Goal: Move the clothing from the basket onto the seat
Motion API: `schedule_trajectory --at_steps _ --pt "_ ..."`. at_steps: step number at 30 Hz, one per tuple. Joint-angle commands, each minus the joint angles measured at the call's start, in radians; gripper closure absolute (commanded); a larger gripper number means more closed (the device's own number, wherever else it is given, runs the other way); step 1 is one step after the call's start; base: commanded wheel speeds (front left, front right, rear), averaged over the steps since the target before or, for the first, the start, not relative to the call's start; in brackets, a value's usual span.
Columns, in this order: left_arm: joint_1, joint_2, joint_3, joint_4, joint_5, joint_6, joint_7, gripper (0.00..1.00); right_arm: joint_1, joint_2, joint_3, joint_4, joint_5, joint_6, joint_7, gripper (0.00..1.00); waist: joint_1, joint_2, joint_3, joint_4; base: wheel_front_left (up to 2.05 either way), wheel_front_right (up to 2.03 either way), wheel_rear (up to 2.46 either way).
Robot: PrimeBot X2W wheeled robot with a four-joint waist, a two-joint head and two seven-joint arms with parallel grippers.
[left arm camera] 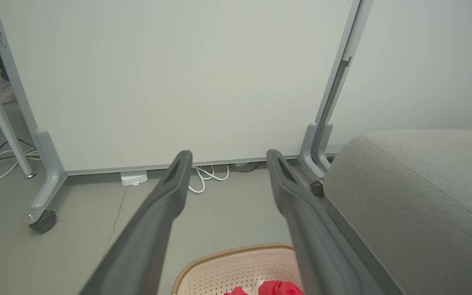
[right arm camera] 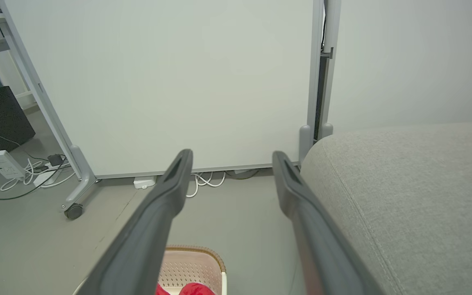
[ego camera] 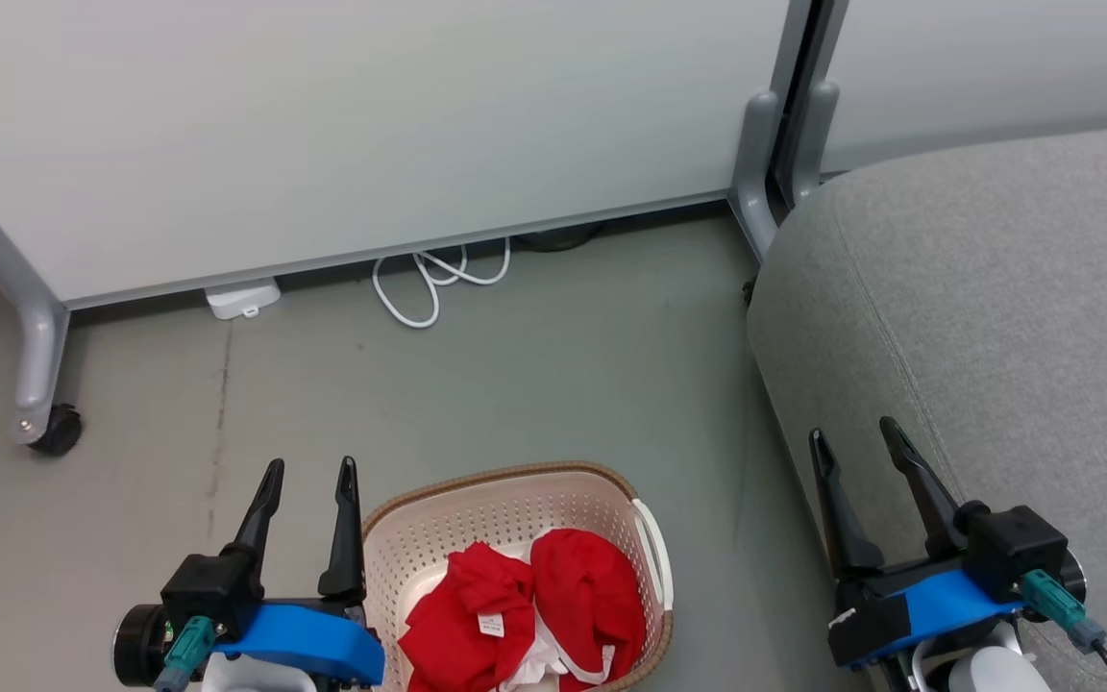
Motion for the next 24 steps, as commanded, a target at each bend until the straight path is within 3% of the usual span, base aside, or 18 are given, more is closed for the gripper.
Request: schedule_trajectory --at_steps 1,7,24 --pt "-0.022 0.005 0.003 0.005 0.01 -0.004 -0.005 0.0 -0.016 -0.005 0.006 -0.005 0.005 0.0 -0.003 0.0 0.0 0.0 0.04 -0.033 0.0 0.0 0.0" --pt "-0.055 0.025 0.003 0.049 0.024 -0.015 -0.005 0.0 -0.059 -0.005 0.044 -0.02 0.014 0.0 -0.003 0.0 0.0 0.0 0.136 -0.101 0.0 0.0 0.0" --pt "-0.33 0.126 -0.087 0.419 0.069 -0.03 0.025 0.0 -0.209 -0.004 0.111 -0.102 0.062 0.0 -0.003 0.0 0.0 0.0 0.502 -0.245 0.0 0.0 0.0"
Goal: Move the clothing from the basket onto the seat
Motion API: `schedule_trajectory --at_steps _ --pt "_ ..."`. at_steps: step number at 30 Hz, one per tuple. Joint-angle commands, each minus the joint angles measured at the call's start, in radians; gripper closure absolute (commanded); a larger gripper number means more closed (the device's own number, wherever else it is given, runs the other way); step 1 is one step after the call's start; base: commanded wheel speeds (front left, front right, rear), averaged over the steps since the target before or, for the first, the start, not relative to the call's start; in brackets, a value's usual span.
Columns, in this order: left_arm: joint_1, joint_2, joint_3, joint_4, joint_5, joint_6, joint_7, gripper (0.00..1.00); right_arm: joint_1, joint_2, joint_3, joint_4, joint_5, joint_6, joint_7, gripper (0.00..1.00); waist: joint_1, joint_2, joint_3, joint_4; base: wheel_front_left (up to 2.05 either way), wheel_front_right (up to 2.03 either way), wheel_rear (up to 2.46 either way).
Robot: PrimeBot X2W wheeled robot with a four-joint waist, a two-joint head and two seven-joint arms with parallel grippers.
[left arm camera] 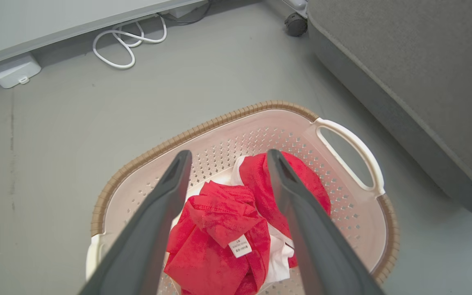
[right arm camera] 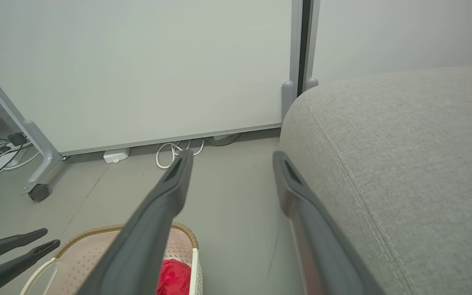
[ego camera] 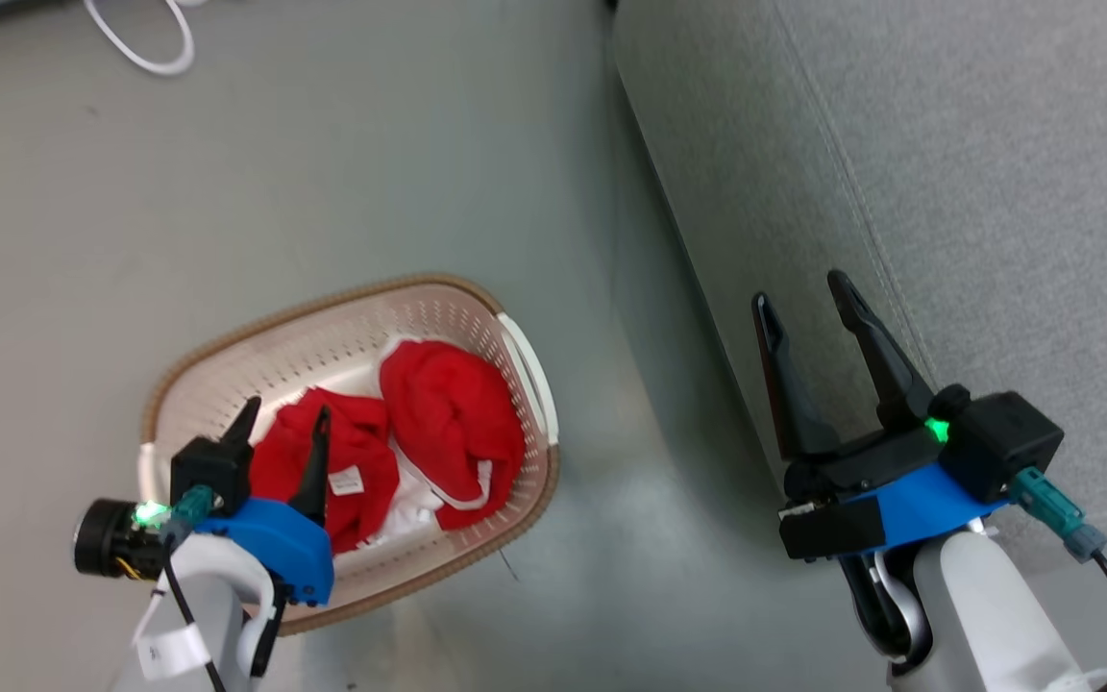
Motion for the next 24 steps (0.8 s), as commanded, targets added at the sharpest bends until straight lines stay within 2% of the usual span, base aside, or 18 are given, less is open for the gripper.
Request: schedule_trajectory --at_steps 1,16,20,21,24 --pt "-0.036 0.019 -0.015 0.024 0.012 -0.007 0.008 0.0 -0.033 -0.002 0.005 -0.008 0.009 0.0 -0.003 0.0 -0.0002 0.0 0.088 -0.049 0.0 0.0 0.0" --pt "-0.213 0.128 -0.141 0.231 0.097 0.001 0.041 0.0 -0.101 -0.002 0.044 -0.046 0.086 0.0 -0.003 0.0 -0.0002 0.0 0.272 -0.117 0.0 0.0 0.0" --pt "-0.234 0.149 -0.157 0.259 0.12 0.017 0.049 0.0 -0.114 -0.002 0.054 -0.049 0.099 0.0 -0.003 0.0 -0.0002 0.0 0.296 -0.13 0.0 0.0 0.0" --pt "-0.248 0.165 -0.163 0.273 0.132 0.036 0.049 0.0 -0.116 -0.002 0.059 -0.053 0.108 0.0 -0.003 0.0 -0.0002 0.0 0.309 -0.137 0.0 0.0 0.0" --pt "-0.266 0.184 -0.176 0.29 0.149 0.056 0.052 0.0 -0.122 -0.002 0.069 -0.056 0.121 0.0 -0.003 0.0 -0.0002 0.0 0.33 -0.149 0.0 0.0 0.0"
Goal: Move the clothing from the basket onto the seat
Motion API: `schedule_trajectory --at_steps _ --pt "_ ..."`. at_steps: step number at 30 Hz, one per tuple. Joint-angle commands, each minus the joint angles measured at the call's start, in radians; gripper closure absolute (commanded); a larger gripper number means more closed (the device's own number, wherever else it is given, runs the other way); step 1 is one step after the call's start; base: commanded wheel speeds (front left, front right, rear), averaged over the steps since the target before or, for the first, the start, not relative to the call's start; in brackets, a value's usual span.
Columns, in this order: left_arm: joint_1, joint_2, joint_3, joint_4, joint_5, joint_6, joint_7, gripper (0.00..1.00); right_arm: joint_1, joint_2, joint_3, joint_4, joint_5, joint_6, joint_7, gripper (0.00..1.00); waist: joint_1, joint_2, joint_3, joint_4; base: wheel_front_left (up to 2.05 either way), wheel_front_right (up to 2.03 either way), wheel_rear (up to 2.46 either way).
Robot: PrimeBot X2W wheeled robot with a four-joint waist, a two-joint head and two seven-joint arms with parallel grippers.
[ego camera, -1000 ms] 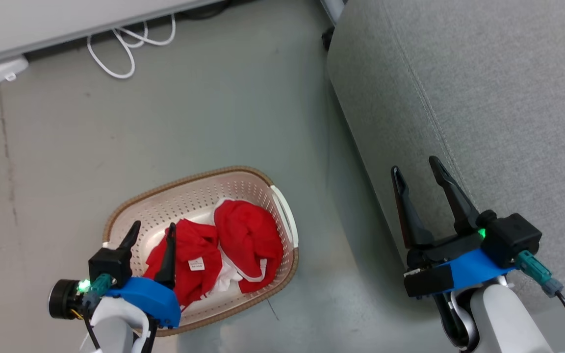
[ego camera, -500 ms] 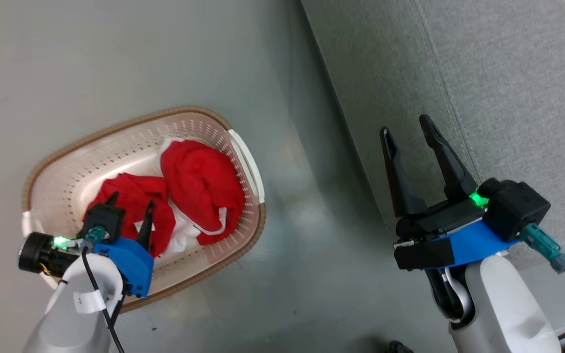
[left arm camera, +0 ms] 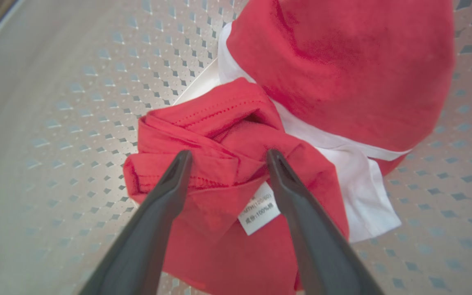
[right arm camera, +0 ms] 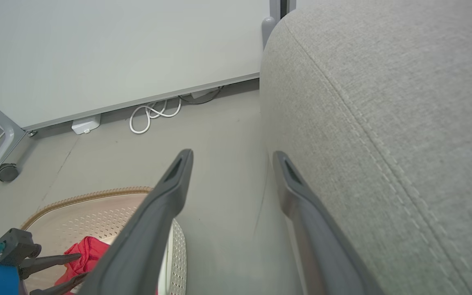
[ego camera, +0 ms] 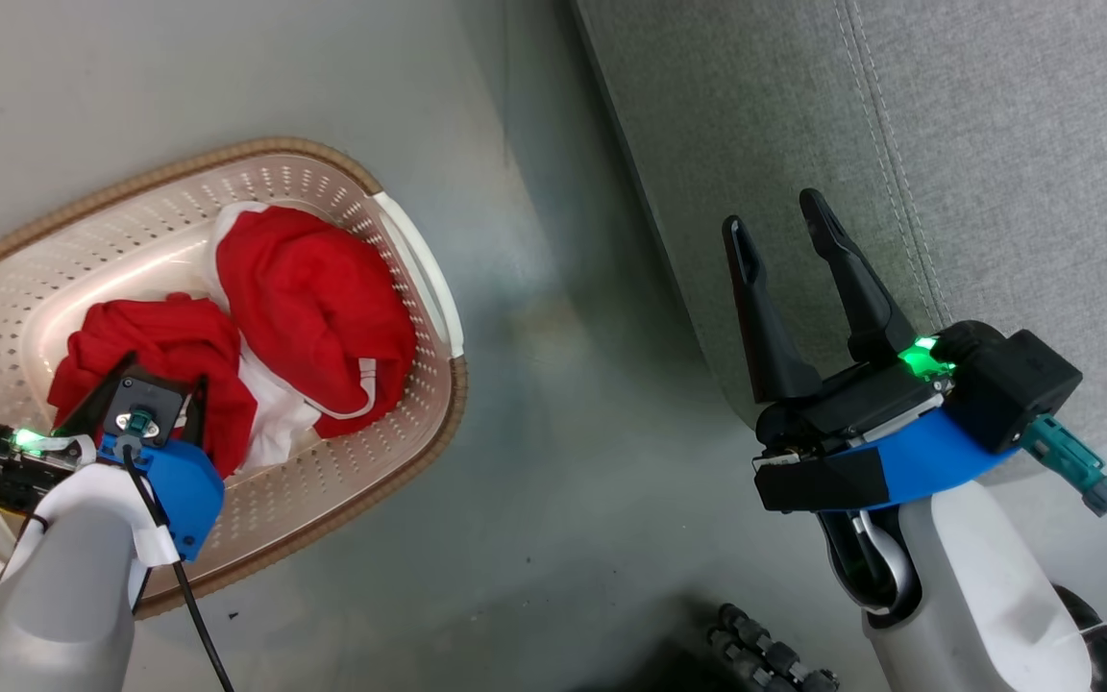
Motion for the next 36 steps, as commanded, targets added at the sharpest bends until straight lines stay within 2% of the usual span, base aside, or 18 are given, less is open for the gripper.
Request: schedule_trajectory --at_steps 1,9,17,20,32,33,34,35,36 --pt "-0.022 0.007 -0.006 0.004 0.006 0.004 0.003 0.0 -0.017 -0.001 0.002 -0.005 0.011 0.0 -0.003 0.0 -0.0001 -0.0001 0.013 -0.01 0.0 0.0 0.0" --pt "-0.065 0.038 -0.042 0.043 0.039 0.022 0.045 0.0 -0.028 -0.001 0.014 -0.008 0.029 0.0 -0.003 0.0 -0.0001 -0.0001 0.043 -0.021 0.0 0.0 0.0" --pt "-0.093 0.064 -0.152 0.074 0.118 -0.025 0.11 0.0 -0.035 -0.001 0.024 -0.003 0.043 0.0 -0.003 0.0 -0.0001 -0.0001 0.049 -0.024 0.0 0.0 0.0" --pt "-0.101 0.07 -0.169 0.077 0.125 -0.029 0.119 0.0 -0.037 -0.001 0.025 -0.004 0.051 0.0 -0.003 0.0 -0.0001 -0.0001 0.05 -0.026 0.0 0.0 0.0" --pt "-0.133 0.066 -0.152 0.069 0.089 0.036 0.115 0.0 -0.04 -0.001 0.023 -0.007 0.06 0.0 -0.003 0.0 -0.0001 -0.0001 0.076 -0.033 0.0 0.0 0.0" --pt "-0.134 0.063 -0.148 0.071 0.081 0.035 0.118 0.15 -0.04 -0.001 0.024 -0.007 0.061 0.0 -0.003 0.0 -0.0001 -0.0001 0.076 -0.033 0.0 0.0 0.0" --pt "-0.135 0.06 -0.144 0.071 0.074 0.036 0.119 0.62 -0.042 -0.001 0.024 -0.006 0.062 0.0 -0.003 0.0 -0.0001 -0.0001 0.076 -0.033 0.0 0.0 0.0" --pt "-0.134 0.058 -0.142 0.072 0.068 0.035 0.118 0.84 -0.043 -0.001 0.025 -0.005 0.062 0.0 -0.003 0.0 -0.0001 -0.0001 0.075 -0.033 0.0 0.0 0.0" --pt "-0.133 0.057 -0.138 0.073 0.061 0.036 0.118 1.0 -0.043 -0.001 0.025 -0.005 0.062 0.0 -0.003 0.0 -0.0001 -0.0001 0.074 -0.032 0.0 0.0 0.0"
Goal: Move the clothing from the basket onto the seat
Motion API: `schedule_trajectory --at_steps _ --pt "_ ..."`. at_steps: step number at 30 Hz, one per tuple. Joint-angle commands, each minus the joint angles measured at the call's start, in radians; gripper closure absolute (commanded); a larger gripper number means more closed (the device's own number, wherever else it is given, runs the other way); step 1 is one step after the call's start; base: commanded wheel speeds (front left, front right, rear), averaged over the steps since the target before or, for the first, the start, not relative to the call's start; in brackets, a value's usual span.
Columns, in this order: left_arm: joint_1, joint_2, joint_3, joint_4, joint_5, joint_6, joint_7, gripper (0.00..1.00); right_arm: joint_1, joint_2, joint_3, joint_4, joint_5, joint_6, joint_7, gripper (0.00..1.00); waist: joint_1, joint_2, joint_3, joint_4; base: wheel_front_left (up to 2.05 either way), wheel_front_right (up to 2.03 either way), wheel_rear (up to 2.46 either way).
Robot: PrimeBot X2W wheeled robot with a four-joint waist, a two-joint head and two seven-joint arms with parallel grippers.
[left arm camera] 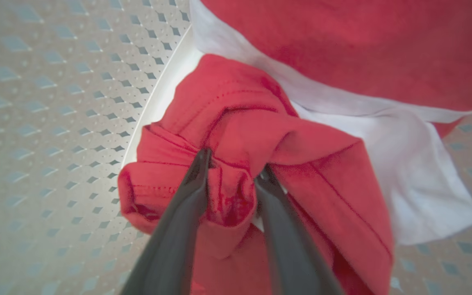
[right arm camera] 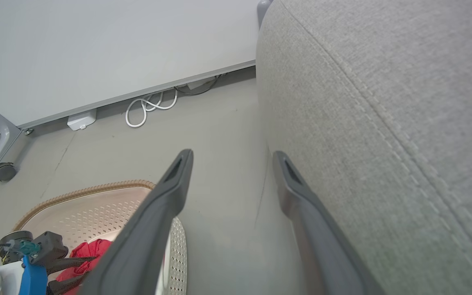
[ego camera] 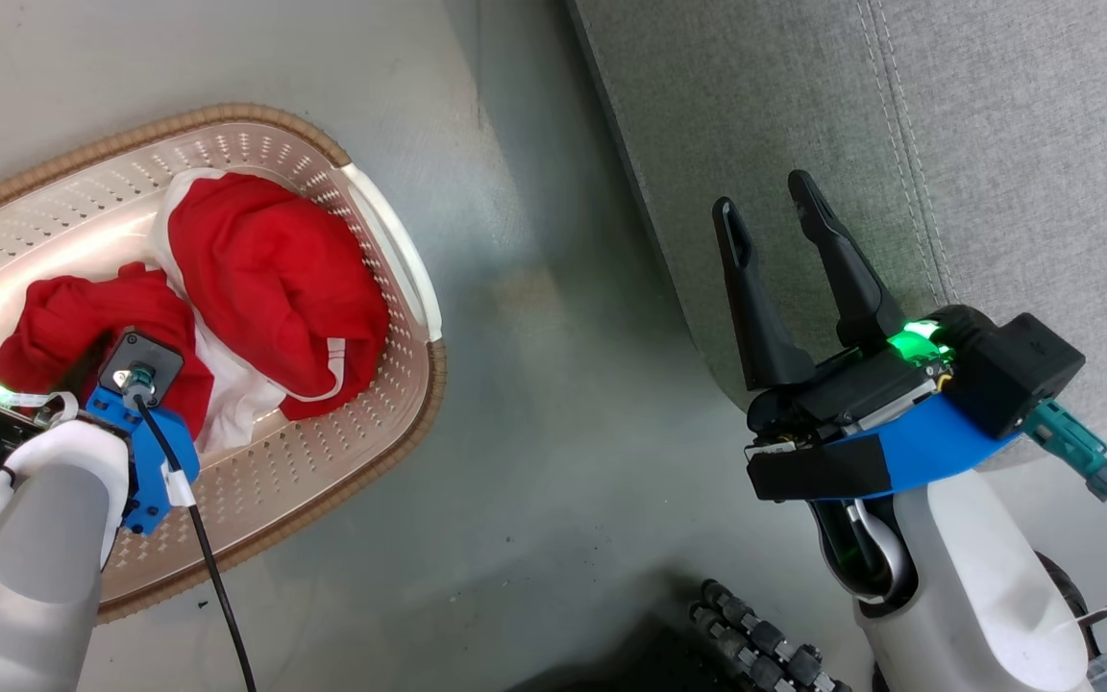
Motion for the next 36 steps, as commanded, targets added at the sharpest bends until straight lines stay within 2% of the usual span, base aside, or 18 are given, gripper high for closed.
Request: schedule_trajectory --at_steps 1,11,20,28,36 --pt "-0.014 0.0 0.006 0.001 -0.01 0.001 0.004 1.0 -0.013 -0.001 0.0 0.001 0.006 0.0 -0.003 0.0 -0.0001 -0.0001 -0.002 0.001 0.0 0.0 0.0" --pt "-0.014 0.013 0.001 0.032 -0.038 -0.015 -0.03 1.0 -0.013 -0.001 0.001 0.001 -0.001 0.0 -0.003 0.0 -0.0001 -0.0001 -0.015 -0.001 0.0 0.0 0.0" --pt "-0.023 0.003 -0.014 0.071 -0.05 -0.017 -0.056 1.0 -0.011 -0.001 -0.002 0.006 -0.004 0.0 -0.003 0.0 -0.0001 -0.0001 -0.031 0.0 0.0 0.0 0.0" --pt "-0.012 -0.038 -0.021 0.108 -0.073 -0.017 -0.095 1.0 -0.006 -0.002 -0.01 0.015 -0.027 0.0 -0.003 0.0 -0.0001 -0.0001 -0.091 0.023 0.0 0.0 0.0" --pt "0.03 -0.099 -0.013 0.139 -0.115 -0.018 -0.151 1.0 0.018 -0.002 -0.036 0.041 -0.066 0.0 -0.003 0.0 -0.0001 -0.0001 -0.225 0.072 0.0 0.0 0.0"
